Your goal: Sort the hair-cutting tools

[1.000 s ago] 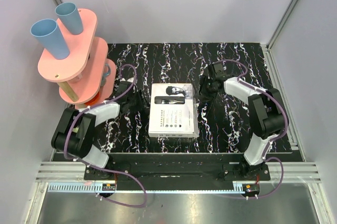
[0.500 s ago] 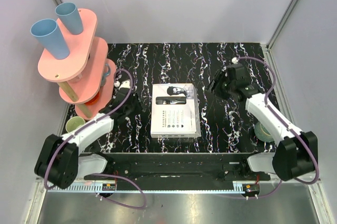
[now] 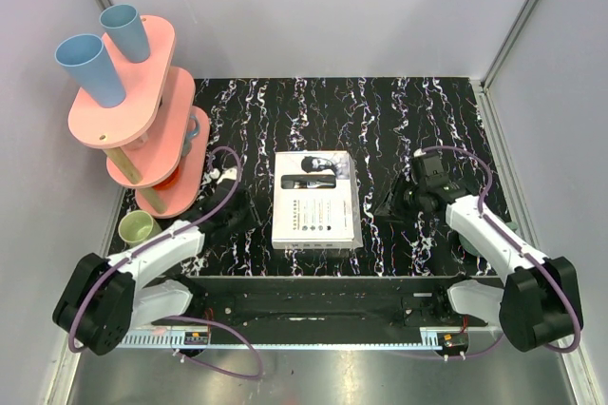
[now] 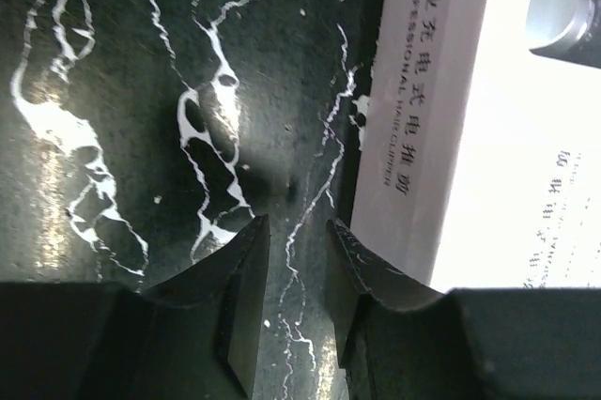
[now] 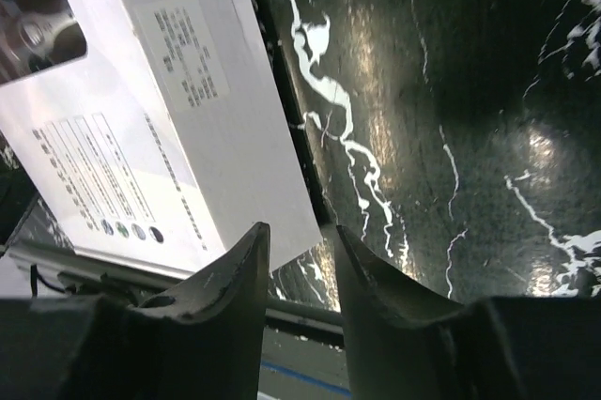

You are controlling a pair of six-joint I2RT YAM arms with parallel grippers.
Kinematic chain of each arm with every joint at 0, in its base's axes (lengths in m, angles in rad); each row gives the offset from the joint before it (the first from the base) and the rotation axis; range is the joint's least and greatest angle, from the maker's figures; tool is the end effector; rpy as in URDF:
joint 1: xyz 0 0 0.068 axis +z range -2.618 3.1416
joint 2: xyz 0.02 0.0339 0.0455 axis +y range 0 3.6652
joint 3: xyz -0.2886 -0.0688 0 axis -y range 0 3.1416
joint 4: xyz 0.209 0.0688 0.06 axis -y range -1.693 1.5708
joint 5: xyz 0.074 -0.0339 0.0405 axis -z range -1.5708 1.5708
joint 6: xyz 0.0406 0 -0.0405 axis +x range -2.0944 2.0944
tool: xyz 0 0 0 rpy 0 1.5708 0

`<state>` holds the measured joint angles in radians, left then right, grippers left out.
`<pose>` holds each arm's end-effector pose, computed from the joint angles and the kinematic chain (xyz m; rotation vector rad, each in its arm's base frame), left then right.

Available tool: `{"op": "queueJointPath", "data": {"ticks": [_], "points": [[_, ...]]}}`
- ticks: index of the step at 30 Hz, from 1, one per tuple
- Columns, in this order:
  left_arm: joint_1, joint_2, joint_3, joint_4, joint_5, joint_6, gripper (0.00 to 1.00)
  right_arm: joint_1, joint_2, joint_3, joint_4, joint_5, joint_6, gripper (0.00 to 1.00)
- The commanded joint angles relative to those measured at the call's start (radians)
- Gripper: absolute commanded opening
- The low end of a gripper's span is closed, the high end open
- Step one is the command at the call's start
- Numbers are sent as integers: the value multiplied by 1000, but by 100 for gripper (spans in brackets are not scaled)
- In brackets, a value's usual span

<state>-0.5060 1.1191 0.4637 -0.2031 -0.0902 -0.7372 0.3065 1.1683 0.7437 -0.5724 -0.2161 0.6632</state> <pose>0.1514 -0.0797 0.2067 -0.3269 2.4545 -0.4455 0.1726 0.0638 0.2522 0.3888 2.6373 0.6221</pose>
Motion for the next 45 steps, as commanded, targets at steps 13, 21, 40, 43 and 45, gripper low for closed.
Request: {"op": "queueJointPath", "data": {"ticks": [13, 21, 40, 43, 45], "points": [[-164, 90, -11, 82, 57, -62, 28, 49, 90, -152, 176, -298, 88, 28], [-187, 97, -2, 80, 35, -71, 27, 52, 205, -150, 269, -298, 93, 27], [-279, 130, 9, 198, 115, -36, 25, 114, 261, -132, 318, -468, 113, 26], [-313, 142, 23, 226, 116, -37, 24, 146, 269, -113, 330, -482, 131, 26], [-327, 153, 29, 240, 115, -44, 24, 164, 277, -107, 345, -486, 144, 26]]}}
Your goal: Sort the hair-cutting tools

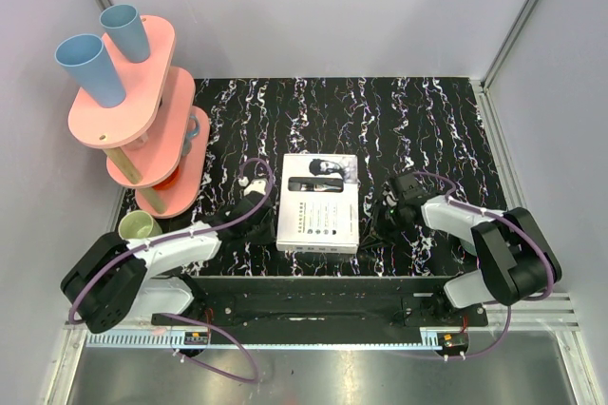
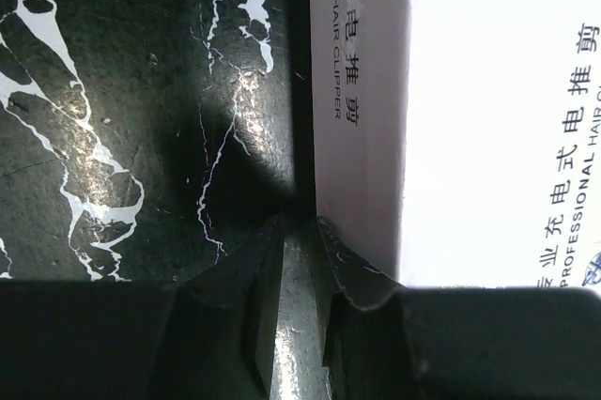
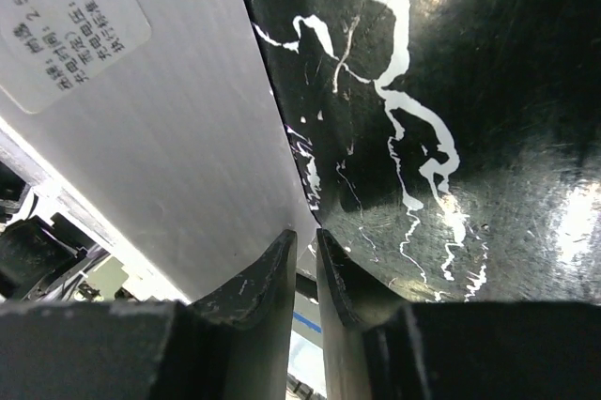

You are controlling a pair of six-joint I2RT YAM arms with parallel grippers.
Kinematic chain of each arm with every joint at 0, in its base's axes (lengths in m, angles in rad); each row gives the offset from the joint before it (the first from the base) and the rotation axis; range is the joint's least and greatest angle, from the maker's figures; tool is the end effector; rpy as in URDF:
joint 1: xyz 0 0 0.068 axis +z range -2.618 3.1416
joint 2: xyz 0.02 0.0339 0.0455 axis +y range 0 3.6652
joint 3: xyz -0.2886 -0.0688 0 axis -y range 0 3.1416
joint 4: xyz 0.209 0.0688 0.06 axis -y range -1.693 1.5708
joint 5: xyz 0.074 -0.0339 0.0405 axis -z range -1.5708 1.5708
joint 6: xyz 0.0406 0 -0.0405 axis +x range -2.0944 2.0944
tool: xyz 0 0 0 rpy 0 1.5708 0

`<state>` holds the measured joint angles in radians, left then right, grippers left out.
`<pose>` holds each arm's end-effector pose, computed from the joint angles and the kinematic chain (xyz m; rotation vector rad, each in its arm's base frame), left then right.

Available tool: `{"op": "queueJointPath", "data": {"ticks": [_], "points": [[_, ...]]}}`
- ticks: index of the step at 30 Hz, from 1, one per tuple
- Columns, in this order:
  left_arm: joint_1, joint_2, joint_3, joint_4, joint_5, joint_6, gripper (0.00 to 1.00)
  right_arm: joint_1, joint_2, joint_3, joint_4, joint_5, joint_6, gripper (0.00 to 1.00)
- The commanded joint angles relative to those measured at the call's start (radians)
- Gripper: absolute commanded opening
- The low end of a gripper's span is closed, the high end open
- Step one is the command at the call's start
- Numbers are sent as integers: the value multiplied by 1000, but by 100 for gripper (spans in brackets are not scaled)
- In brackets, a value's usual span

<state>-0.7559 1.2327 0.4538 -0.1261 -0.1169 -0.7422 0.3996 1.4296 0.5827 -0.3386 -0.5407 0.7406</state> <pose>0.1384 -0.1240 0.1917 -0.0339 2.5345 -0.4881 0.1795 0.0985 0.1815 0.3429 2.9299 0.9973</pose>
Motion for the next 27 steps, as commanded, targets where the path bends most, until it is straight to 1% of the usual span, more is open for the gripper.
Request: {"op": "queueJointPath", "data": {"ticks": [1, 4, 5, 6, 7, 8, 9, 11, 13, 14, 17, 19, 21, 22, 23, 25, 26, 27], "points": [[-85, 42, 42, 166, 140, -40, 24, 77, 18, 55, 115, -160, 74, 26], [-89, 42, 42, 164, 126, -46, 24, 79, 9, 58, 93, -125, 66, 26], [-89, 31, 43, 142, 119, -48, 24, 77, 2, 65, 70, -66, 57, 26], [-89, 24, 45, 128, 76, -51, 24, 77, -7, 81, 9, -24, 49, 26], [-89, 14, 57, 90, 50, -55, 27, 76, -29, 92, -23, 19, 43, 27], [-88, -8, 65, 22, -13, -59, 29, 76, -40, 104, -52, 107, 45, 29], [-86, -24, 74, -12, -42, -65, 32, 73, -47, 126, -109, 149, 43, 30], [-76, -59, 98, -75, -88, -60, 36, 58, -70, 150, -152, 246, 34, 32], [-42, -76, 120, -96, -93, -45, 37, 30, -81, 181, -191, 284, 28, 32], [-27, -88, 128, -112, -90, -40, 37, -8, -84, 189, -197, 301, 25, 32], [42, -88, 152, -113, -76, -14, 39, -70, -75, 241, -195, 315, 3, 32], [100, -69, 190, -113, -64, 4, 40, -111, -31, 310, -194, 323, -20, 32], [141, -15, 218, -101, -30, 18, 41, -137, 43, 392, -182, 331, -35, 33], [183, 7, 252, -95, -15, 21, 41, -143, 72, 422, -177, 326, -35, 33], [205, 57, 269, -87, 15, 23, 41, -151, 104, 449, -160, 324, -37, 33], [252, 109, 316, -72, 42, 29, 41, -177, 208, 525, -140, 303, -37, 33], [263, 160, 333, -57, 66, 32, 41, -186, 247, 548, -123, 291, -37, 33], [274, 186, 348, -52, 80, 36, 41, -197, 318, 593, -119, 283, -37, 33]]}}
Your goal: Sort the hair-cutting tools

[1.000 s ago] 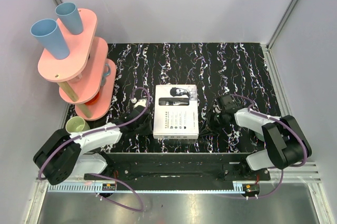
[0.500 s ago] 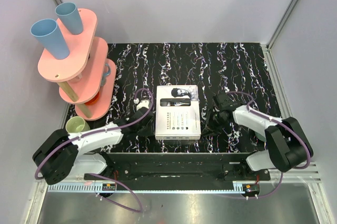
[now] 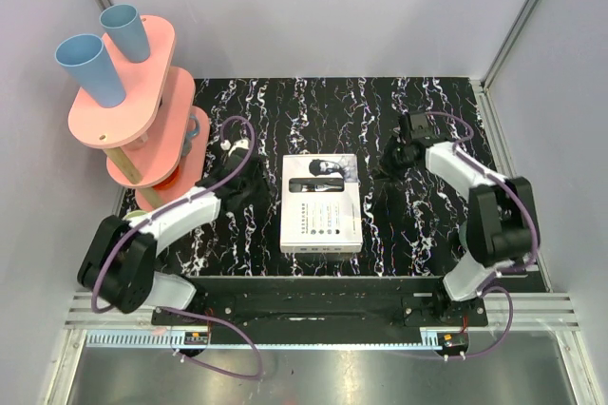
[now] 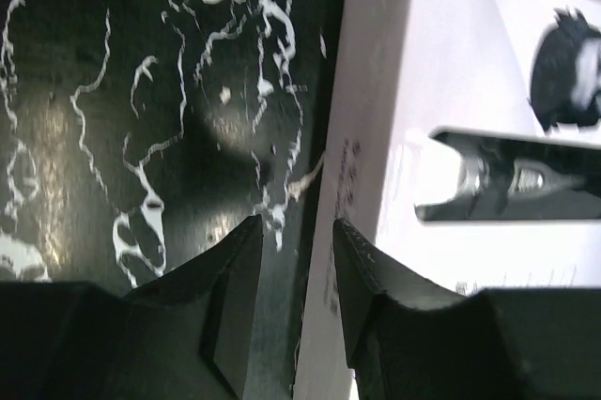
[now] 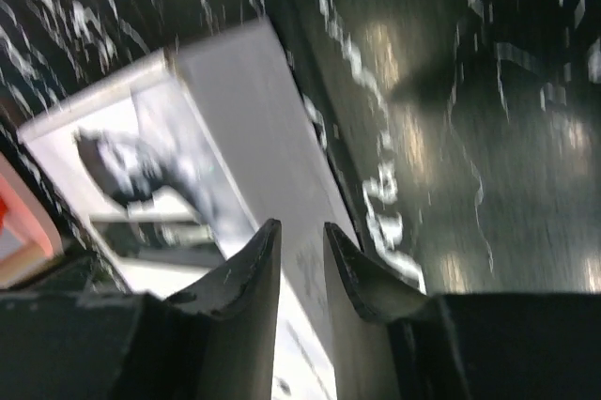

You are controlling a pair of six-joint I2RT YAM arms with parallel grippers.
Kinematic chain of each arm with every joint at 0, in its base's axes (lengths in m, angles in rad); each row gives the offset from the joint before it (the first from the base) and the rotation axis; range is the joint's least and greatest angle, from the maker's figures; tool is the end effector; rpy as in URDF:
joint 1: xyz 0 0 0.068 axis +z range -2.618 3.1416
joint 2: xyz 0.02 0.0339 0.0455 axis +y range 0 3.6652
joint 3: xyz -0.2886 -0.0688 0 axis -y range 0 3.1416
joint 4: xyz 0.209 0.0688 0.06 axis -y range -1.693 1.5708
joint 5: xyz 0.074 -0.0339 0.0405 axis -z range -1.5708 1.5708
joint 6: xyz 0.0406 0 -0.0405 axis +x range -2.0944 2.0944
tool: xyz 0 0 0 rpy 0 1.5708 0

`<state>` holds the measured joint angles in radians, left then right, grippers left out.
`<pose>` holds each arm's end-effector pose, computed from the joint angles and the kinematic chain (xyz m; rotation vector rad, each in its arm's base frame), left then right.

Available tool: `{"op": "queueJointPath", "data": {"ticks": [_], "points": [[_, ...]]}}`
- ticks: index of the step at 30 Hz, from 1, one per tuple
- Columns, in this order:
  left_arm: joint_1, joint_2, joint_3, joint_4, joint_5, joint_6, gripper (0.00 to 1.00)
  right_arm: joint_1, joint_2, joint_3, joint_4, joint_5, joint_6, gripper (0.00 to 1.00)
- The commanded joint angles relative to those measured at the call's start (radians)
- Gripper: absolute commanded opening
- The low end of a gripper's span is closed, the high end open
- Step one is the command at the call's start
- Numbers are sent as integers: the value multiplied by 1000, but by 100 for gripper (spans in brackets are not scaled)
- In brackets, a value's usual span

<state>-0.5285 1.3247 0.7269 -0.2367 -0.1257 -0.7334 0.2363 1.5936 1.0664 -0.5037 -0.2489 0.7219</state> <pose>0.2037 -0.1131 0.2407 -0.3087 2.4230 -0.4316 0.2851 0.0789 0.2515 0.5590 2.6461 0.6448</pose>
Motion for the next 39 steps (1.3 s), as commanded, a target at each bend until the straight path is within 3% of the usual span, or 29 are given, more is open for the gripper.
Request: {"op": "queueJointPath", "data": {"ticks": [1, 9, 16, 24, 30, 33, 37, 39], "points": [[65, 122, 107, 62, 104, 29, 40, -48, 189, 130, 51, -15, -19, 33], [81, 321, 215, 46, 268, 66, 32, -60, 425, 290, 48, -128, -82, 32], [81, 344, 207, 92, 336, 78, 32, -49, 463, 276, 86, -262, -73, 29], [81, 395, 255, 129, 383, 68, 31, 6, 434, 244, 100, -259, -12, 25], [81, 410, 296, 103, 333, 81, 31, 8, 323, 193, 88, -118, 37, 23], [82, 372, 315, 62, 290, 85, 31, 6, 249, 190, 41, 50, 16, 26], [82, 279, 324, -41, 172, 103, 36, -8, 112, 176, -44, 244, -18, 39], [82, 207, 322, -97, 129, 115, 41, -8, 25, 197, -97, 328, -64, 51]]}}
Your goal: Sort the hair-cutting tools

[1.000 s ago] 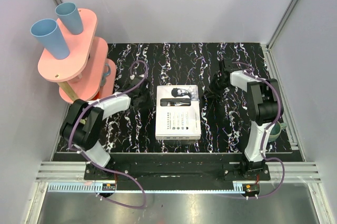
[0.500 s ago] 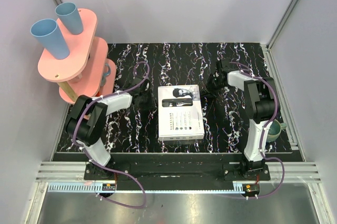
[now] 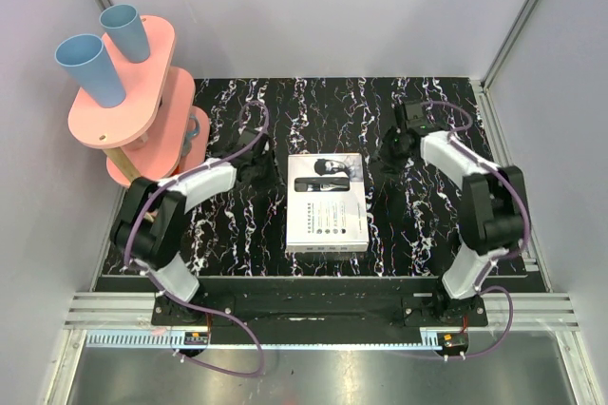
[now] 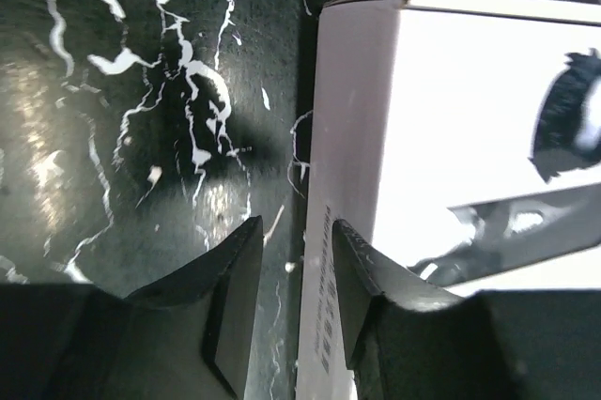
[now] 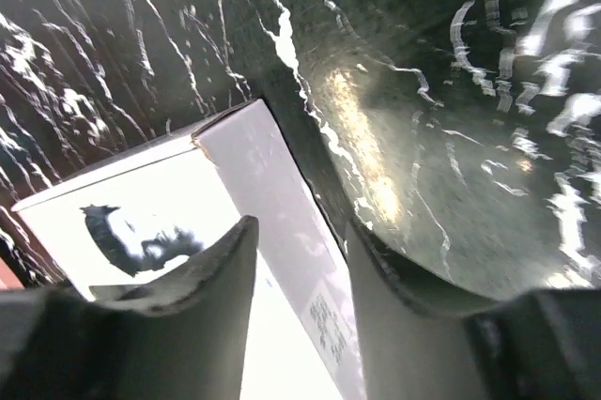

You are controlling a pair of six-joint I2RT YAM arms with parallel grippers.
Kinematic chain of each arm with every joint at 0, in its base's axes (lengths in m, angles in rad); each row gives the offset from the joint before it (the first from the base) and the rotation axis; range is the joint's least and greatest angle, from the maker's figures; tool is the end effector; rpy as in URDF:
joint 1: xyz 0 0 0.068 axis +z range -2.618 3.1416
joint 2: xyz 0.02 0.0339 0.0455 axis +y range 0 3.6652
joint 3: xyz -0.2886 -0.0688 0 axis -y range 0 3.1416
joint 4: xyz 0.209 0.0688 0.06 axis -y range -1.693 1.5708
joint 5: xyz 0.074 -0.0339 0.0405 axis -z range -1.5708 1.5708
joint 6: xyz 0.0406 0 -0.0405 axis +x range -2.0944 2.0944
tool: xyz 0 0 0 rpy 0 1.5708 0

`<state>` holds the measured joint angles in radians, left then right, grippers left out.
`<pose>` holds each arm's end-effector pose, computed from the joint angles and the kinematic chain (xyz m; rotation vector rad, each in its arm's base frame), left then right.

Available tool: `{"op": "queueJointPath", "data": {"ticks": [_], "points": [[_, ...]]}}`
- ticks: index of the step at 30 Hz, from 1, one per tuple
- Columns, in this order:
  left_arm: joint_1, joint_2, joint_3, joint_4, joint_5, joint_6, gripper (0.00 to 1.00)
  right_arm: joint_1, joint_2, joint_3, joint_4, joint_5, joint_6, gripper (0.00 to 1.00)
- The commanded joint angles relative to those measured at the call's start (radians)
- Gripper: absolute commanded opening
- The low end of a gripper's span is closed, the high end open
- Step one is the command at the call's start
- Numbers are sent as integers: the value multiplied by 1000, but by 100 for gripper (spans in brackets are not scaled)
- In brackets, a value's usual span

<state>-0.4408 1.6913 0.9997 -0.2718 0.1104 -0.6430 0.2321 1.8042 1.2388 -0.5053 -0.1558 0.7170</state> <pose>0.2868 -0.1402 0.2190 -0.2196 2.6143 -0.5482 0.3392 0.0867 0.2328 0.6009 2.6556 0.5067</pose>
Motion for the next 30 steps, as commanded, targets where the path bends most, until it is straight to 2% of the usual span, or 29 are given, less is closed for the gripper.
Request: {"op": "queueJointPath", "data": {"ticks": [1, 2, 4, 5, 8, 9, 15, 19, 22, 30], "points": [[-6, -186, 51, -84, -141, 29, 43, -4, -218, 37, -172, 257, -82, 56], [-6, -212, 54, -105, -147, 45, 48, -2, -295, 60, -212, 283, -108, 65], [-7, -300, 56, -165, -156, 57, 54, 3, -388, 38, -254, 329, -125, 73], [-9, -365, 44, -178, -158, 60, 69, 3, -481, 25, -265, 332, -135, 85], [-9, -459, 19, -211, -163, 66, 84, 3, -632, -16, -295, 291, -148, 97], [-10, -511, 16, -239, -166, 63, 99, 3, -661, -21, -305, 263, -149, 100], [-9, -701, 22, -352, -172, 68, 99, 3, -870, -25, -383, 239, -203, 100], [-10, -829, 30, -411, -153, 95, 99, 3, -992, 39, -450, 194, -276, 100], [-10, -921, 53, -448, -120, 126, 99, 3, -1058, 86, -481, 185, -319, 100], [-9, -1122, 177, -541, -140, 164, 99, 3, -1149, 205, -501, 177, -372, 100]]}}
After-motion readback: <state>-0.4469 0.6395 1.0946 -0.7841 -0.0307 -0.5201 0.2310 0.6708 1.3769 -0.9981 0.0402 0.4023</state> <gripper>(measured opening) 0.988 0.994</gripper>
